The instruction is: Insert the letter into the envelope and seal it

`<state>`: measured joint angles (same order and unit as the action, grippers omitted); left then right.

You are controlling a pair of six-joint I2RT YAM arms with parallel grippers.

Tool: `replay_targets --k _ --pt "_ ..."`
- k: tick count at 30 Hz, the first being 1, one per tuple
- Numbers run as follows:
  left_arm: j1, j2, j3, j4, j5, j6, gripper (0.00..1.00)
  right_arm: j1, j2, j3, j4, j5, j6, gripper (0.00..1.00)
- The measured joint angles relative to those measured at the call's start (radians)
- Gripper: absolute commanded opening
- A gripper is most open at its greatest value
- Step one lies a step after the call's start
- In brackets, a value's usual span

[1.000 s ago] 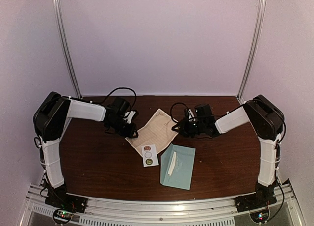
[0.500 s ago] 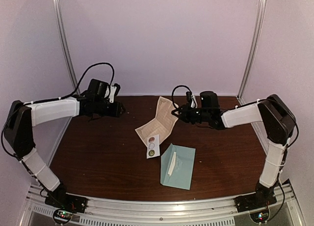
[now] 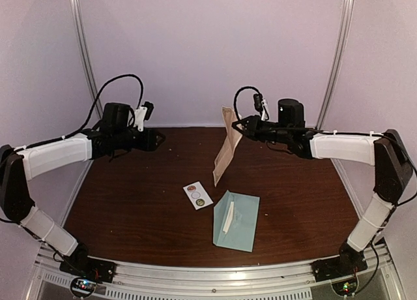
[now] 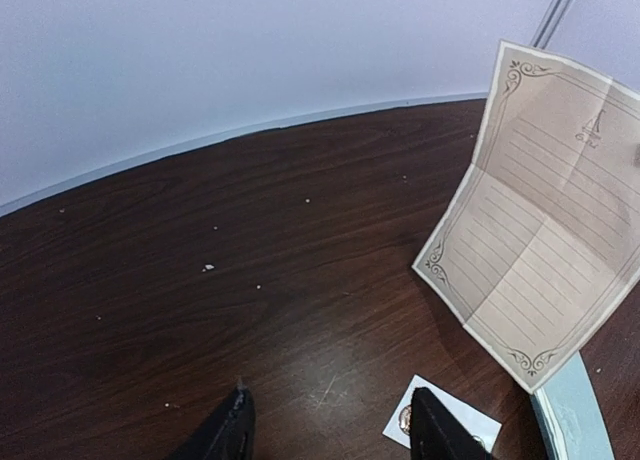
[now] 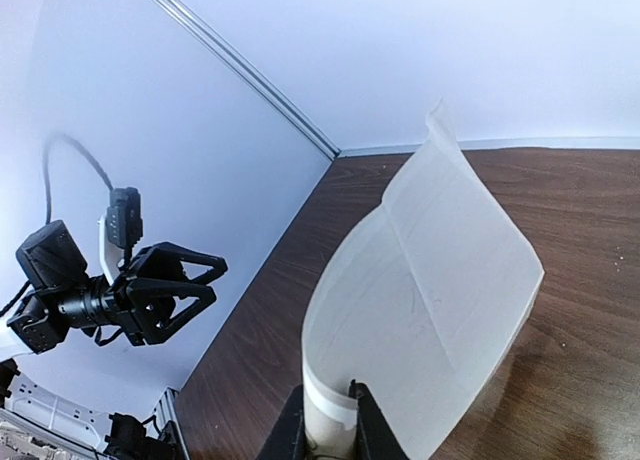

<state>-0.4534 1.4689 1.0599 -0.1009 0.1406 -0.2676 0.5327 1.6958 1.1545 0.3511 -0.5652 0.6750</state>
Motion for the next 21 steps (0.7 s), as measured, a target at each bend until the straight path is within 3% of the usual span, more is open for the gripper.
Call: replay_targets --k 14,21 --pt "-0.013 -0.094 -0.090 0.188 0.335 0.022 0.66 0.025 -0.187 0.023 -0.254 -0.109 -0.164 0.13" --pt "-0.105 -0.065 -0.090 0.279 0.480 -0.023 0.71 0.082 -0.261 0.034 -0.294 -0.227 -0.185 0.13"
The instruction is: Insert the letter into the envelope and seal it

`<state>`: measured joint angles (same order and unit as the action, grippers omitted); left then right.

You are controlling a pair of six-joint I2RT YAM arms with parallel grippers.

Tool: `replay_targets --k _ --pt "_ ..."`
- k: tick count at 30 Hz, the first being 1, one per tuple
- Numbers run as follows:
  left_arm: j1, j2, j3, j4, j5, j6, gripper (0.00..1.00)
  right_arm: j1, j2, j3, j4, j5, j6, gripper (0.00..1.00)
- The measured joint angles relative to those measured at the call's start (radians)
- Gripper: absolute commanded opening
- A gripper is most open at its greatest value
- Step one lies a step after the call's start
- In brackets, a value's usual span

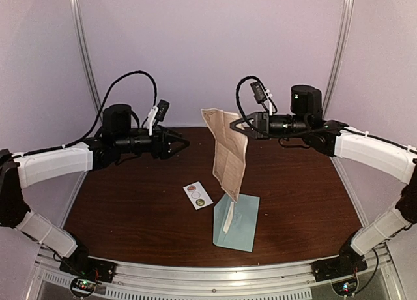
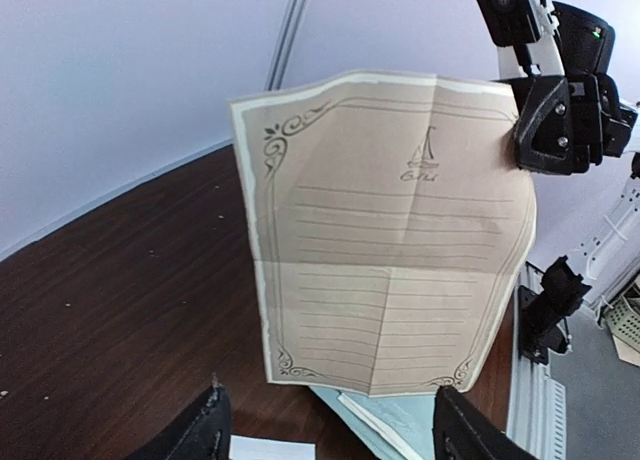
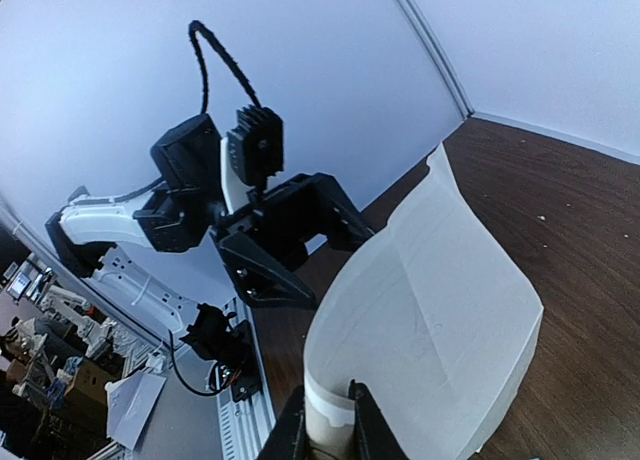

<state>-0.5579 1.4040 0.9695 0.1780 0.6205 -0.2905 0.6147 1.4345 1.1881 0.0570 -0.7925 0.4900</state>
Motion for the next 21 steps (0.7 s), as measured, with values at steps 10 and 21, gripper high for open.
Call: replay_targets --k 10,21 --pt "-0.084 0.033 -0.051 0.126 0.030 -0.100 0.72 0.035 -0.076 0.018 0.058 -0.123 0.033 0.11" --pt "-0.093 0.088 -0.081 0.220 0.117 -0.174 0.48 0.043 -0.100 0.015 0.163 -0.177 0.093 0.11"
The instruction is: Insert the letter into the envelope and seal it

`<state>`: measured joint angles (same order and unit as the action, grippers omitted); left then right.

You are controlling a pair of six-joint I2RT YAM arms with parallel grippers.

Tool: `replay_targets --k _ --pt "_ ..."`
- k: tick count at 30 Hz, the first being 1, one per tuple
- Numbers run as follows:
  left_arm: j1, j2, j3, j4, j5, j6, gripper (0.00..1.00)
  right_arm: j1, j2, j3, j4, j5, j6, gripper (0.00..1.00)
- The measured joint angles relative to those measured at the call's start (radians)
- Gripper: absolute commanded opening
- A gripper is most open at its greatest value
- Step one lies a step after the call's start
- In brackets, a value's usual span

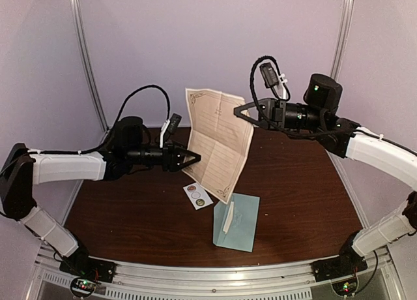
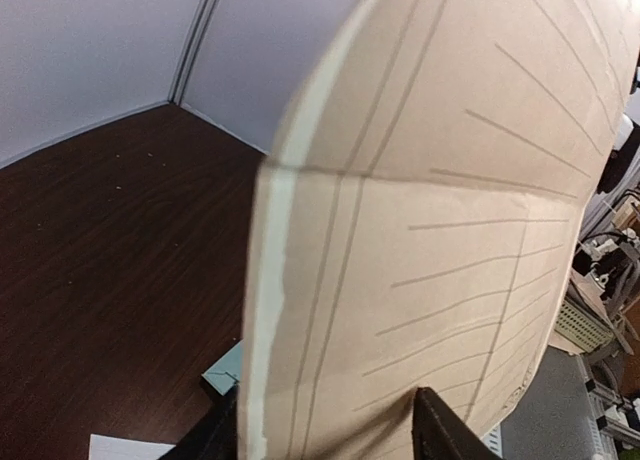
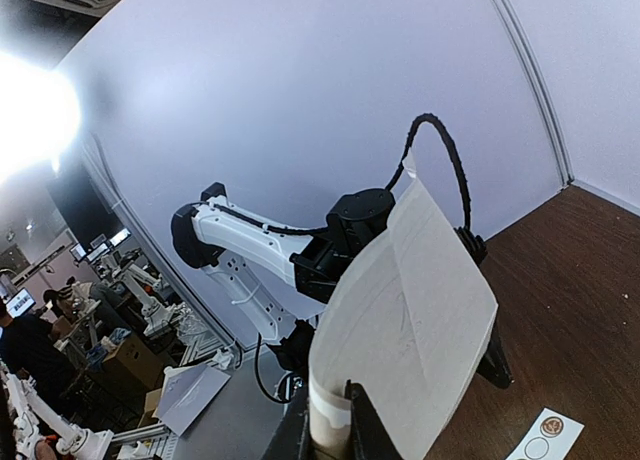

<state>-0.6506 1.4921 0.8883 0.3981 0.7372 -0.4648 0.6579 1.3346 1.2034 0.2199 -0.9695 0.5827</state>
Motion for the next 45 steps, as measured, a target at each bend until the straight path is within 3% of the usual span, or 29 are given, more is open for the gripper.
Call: replay_targets --k 5,17,20,23,30,45 --pt "-0.019 0.024 0.002 0.001 0.043 -0.011 0.29 0.004 0.000 0.000 0.000 0.000 -0.004 0.11" --pt "-0.020 0.016 0.002 -0.004 0.043 -0.023 0.00 0.004 0.001 0.000 -0.066 0.034 -0.060 0.12" --pt "-0.020 0.003 0.002 -0.011 0.025 -0.020 0.00 0.004 0.001 -0.002 -0.082 0.055 -0.074 0.22" --pt "-0.020 -0.013 0.002 -0.032 -0.003 -0.016 0.00 0.004 0.000 -0.010 -0.095 0.079 -0.093 0.41" --pt "-0.011 -0.065 0.003 -0.098 -0.037 0.005 0.00 -0.007 -0.032 -0.072 -0.107 0.150 -0.114 0.69" --pt "0.008 -0.064 0.139 -0.332 0.042 0.180 0.00 -0.041 -0.151 -0.110 -0.082 0.199 -0.143 0.96"
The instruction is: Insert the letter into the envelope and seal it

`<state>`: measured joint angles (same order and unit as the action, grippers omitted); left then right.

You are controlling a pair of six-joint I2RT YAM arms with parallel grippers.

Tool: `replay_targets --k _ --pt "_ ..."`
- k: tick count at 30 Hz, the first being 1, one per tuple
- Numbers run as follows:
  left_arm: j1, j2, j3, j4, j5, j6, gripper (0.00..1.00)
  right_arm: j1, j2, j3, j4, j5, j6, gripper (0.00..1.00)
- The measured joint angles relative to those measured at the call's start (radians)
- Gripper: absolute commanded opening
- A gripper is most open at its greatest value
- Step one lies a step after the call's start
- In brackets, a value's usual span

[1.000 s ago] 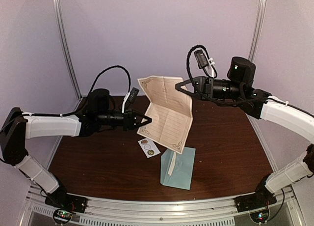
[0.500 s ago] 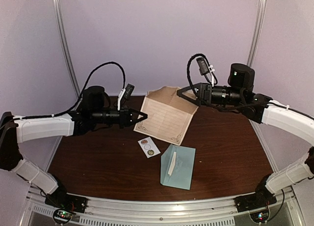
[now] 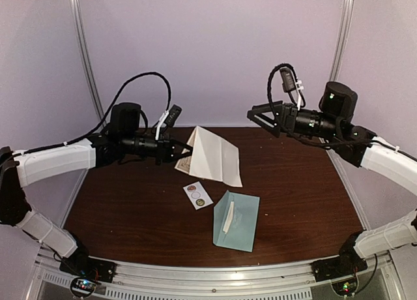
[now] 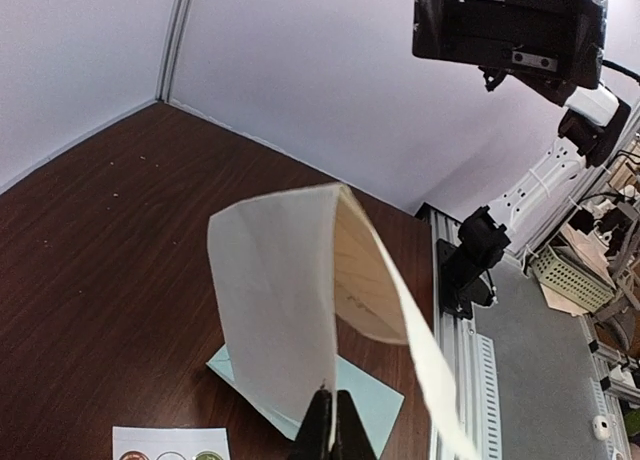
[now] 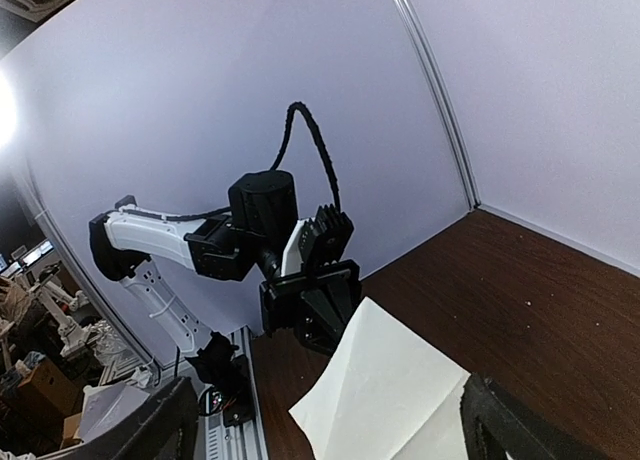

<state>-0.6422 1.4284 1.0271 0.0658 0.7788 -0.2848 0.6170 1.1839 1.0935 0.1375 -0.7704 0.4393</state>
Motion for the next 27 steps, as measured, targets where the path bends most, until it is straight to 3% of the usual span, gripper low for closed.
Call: replay_targets --k 14,17,27 --pt "-0.009 0.021 0.122 -0.189 0.172 0.123 0.00 0.045 0.147 0.082 -0.312 -0.011 -0.255 0.97" --pt "-0.028 0.022 0.153 -0.230 0.190 0.143 0.00 0.066 0.169 0.116 -0.363 -0.039 -0.303 0.91" --pt "-0.071 0.051 0.226 -0.327 0.212 0.182 0.00 0.079 0.216 0.160 -0.460 -0.142 -0.389 0.58"
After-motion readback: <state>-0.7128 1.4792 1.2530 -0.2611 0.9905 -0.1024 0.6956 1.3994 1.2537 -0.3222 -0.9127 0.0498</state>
